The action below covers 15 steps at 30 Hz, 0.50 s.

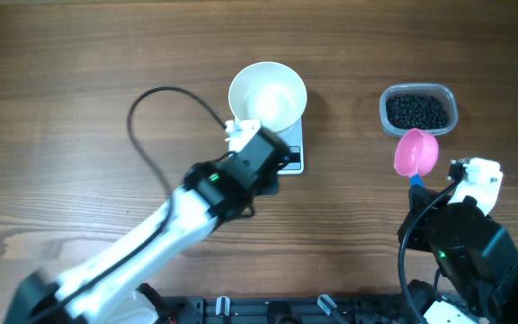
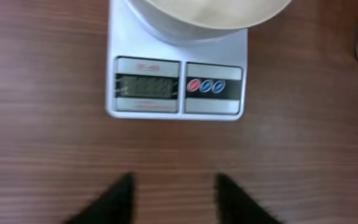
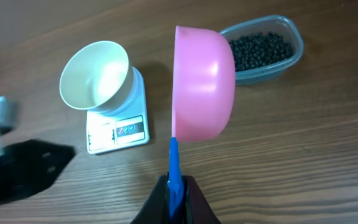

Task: Scoop item into bowl and weigh 150g on scale
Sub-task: 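Withdraw the left gripper back from the bowl toward the left side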

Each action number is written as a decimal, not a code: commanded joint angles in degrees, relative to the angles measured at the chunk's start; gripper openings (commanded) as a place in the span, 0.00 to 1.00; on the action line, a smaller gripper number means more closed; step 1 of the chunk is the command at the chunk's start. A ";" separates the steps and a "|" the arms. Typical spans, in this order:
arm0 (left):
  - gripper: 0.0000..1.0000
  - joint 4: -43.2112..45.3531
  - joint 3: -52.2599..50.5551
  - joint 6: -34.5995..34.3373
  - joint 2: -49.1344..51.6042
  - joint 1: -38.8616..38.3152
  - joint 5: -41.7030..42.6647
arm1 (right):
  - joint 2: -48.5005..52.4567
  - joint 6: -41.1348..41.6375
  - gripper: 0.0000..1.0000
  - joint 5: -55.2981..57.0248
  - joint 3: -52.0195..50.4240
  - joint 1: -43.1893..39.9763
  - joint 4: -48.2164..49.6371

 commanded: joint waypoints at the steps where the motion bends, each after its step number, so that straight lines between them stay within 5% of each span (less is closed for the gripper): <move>1: 0.80 -6.78 -0.04 -0.13 -8.09 -0.15 -2.43 | 0.09 0.85 0.04 -0.02 0.48 0.02 0.15; 2: 1.00 -8.70 -0.07 -0.11 -9.64 -0.15 -3.15 | 0.09 0.87 0.04 0.07 0.48 0.02 0.31; 11: 1.00 -22.82 -0.07 -0.79 -15.30 -0.15 -8.55 | 0.37 0.85 0.04 1.53 0.22 0.02 5.38; 15: 1.00 -21.49 0.35 9.33 -15.72 1.86 -7.72 | 1.53 0.68 0.04 3.61 0.22 0.02 6.73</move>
